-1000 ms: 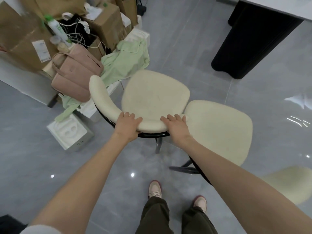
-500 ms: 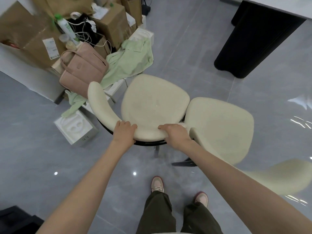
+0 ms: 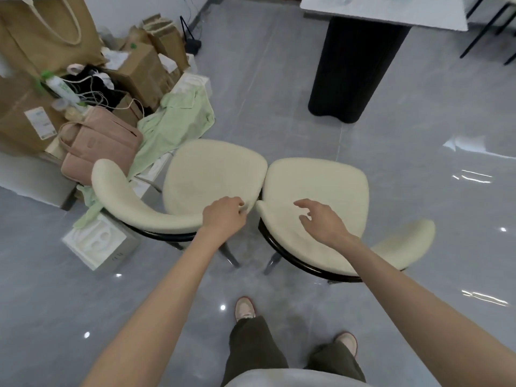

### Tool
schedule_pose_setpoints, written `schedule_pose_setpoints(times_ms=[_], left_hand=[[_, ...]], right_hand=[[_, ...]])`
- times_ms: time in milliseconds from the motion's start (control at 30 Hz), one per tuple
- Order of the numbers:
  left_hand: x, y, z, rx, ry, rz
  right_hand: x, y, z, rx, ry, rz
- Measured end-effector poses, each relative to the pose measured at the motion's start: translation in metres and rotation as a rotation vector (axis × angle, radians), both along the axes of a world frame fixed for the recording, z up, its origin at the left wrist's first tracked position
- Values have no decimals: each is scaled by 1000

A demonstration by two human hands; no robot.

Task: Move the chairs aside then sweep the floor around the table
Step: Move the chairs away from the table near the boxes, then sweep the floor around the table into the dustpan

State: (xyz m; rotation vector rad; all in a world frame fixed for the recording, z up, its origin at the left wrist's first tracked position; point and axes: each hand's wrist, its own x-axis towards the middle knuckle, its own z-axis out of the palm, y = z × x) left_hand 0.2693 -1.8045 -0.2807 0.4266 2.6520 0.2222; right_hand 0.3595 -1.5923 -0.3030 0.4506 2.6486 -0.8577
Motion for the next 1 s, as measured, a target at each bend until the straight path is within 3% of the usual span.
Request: schedule_pose_setpoints(times_ms=[400, 767, 1000], left_hand=[[116, 229, 20, 105, 34, -110], [246, 471, 27, 95, 52, -556], [321, 604, 18, 185, 86, -874]], right_hand=[[152, 218, 25, 10, 82, -222], [339, 393, 34, 9, 113, -647], [449, 465, 22, 16, 83, -959]])
